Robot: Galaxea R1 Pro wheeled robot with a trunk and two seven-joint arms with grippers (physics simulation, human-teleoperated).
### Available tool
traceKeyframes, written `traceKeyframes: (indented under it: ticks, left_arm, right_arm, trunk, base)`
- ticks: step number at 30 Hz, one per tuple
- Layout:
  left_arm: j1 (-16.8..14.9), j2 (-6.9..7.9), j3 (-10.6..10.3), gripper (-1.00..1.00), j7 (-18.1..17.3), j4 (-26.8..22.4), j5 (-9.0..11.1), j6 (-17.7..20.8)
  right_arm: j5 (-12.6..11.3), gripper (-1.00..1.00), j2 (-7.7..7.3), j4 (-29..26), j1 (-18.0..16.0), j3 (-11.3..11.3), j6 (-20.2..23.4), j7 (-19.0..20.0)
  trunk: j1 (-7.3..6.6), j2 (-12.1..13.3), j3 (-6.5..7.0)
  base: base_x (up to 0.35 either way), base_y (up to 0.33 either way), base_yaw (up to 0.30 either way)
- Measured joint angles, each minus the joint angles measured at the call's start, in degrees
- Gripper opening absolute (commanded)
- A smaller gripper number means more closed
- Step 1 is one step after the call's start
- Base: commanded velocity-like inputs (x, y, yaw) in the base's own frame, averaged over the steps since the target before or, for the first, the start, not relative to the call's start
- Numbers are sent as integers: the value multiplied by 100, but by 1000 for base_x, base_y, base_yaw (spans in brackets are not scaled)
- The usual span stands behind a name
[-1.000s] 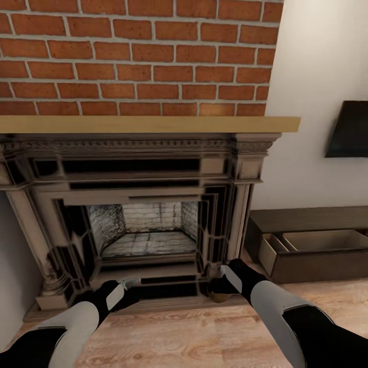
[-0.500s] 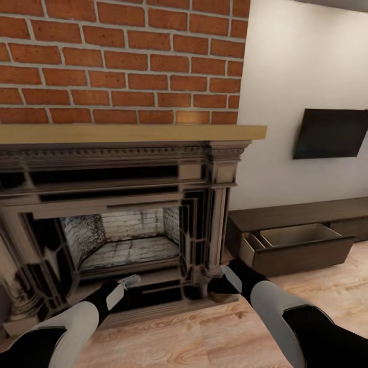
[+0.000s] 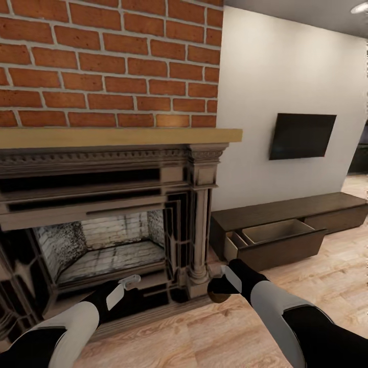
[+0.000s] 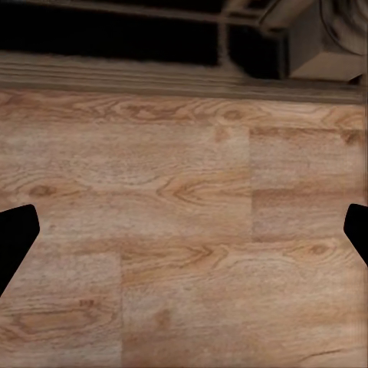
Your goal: Place each of the two pumpkins and all three candles from the living room inside a cabinet in the living room (use any cabinet), then make sure every cabinet is closed, and position the cauldron so it is next to a table in the living room.
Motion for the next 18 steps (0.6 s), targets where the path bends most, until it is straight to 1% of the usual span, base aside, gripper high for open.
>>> traceKeyframes:
  ticks: [3, 6, 18]
  left_arm:
    - [0, 0, 0, 100, 0, -1, 1, 1]
    - [1, 2, 0, 100, -1, 36, 1, 1]
    - [1, 3, 0, 100, -2, 73, 3, -24]
  right_arm:
    - [-10, -100, -2, 1, 2, -4, -2, -1]
    - [-12, -100, 1, 1, 0, -4, -2, -1]
    - [-8, -100, -7, 3, 2, -1, -1, -1]
  trunk:
    - [0, 0, 3]
    - [-1, 0, 4]
    - [-2, -1, 4]
  base:
    - [11, -2, -18]
    - [96, -68, -5]
    - [222, -194, 0]
